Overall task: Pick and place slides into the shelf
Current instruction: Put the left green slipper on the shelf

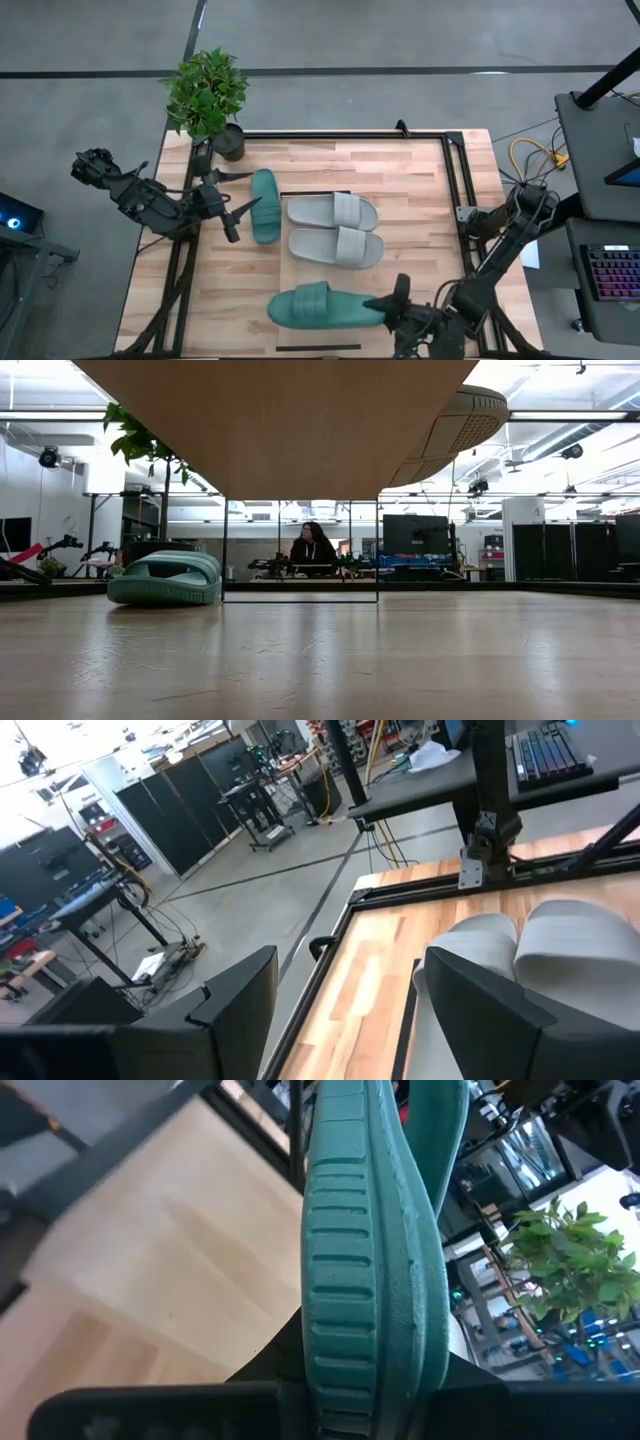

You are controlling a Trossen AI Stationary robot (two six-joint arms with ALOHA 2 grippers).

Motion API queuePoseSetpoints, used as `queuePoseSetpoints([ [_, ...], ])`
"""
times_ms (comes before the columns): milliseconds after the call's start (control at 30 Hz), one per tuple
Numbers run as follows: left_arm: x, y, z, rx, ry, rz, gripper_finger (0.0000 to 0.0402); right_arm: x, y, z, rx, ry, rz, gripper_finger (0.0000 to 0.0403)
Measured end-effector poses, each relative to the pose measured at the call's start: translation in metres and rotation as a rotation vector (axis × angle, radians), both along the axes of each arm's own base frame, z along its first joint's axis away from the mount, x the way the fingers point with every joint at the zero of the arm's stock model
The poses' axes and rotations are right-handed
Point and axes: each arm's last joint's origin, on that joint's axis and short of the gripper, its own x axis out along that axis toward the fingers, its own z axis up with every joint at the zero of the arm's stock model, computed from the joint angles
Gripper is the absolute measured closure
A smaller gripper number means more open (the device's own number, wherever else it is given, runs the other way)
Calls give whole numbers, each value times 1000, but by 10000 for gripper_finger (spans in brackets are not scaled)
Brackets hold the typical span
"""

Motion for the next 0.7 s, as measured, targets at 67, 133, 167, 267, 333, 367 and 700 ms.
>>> queuePoseSetpoints([
  [67, 1, 0, -2, 2, 5, -2, 164, -1, -2, -3, -26, 22, -3, 352],
  [133, 2, -1, -3, 5, 11, 0, 164, -2, -3, -6, -48, 45, -6, 352],
  [167, 2, -1, -4, 6, 12, -1, 164, -3, -4, -7, -62, 56, -7, 352],
  [267, 4, -2, -5, -5, 11, 2, 164, -4, -6, -9, -91, 75, -5, 352],
  [333, 4, -2, -6, -5, 13, 2, 164, -4, -6, -10, -111, 81, 1, 352],
  [367, 5, -3, -8, -3, 16, 3, 164, -4, -6, -11, -121, 84, 3, 352],
  [700, 8, -5, -19, -35, 14, 11, 164, -7, -16, -30, -242, 120, -12, 352],
])
